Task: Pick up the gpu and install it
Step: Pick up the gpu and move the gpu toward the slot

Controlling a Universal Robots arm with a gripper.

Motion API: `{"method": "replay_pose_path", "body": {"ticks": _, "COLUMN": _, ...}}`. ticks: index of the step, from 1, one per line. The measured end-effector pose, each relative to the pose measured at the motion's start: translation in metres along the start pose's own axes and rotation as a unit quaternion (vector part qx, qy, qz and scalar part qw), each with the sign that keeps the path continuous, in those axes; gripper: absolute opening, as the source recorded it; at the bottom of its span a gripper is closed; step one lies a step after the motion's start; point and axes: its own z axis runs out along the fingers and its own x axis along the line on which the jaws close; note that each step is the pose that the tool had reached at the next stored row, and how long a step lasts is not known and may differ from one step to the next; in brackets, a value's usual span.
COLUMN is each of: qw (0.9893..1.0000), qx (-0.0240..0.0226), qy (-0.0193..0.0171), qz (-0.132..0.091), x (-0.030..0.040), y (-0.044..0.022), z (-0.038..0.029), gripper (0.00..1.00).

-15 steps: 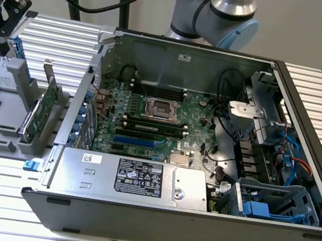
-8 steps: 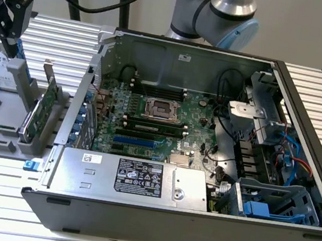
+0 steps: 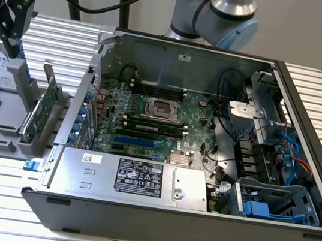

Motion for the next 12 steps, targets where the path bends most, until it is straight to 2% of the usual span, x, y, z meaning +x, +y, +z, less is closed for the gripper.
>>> {"method": "replay_pose_path", "body": {"ticks": 12, "qw": 1.0000, "qx": 0.0001, "qy": 0.0001, "qz": 0.000, "x": -0.0008, "y": -0.0001, "z": 0.0025, "gripper": 1.00}}
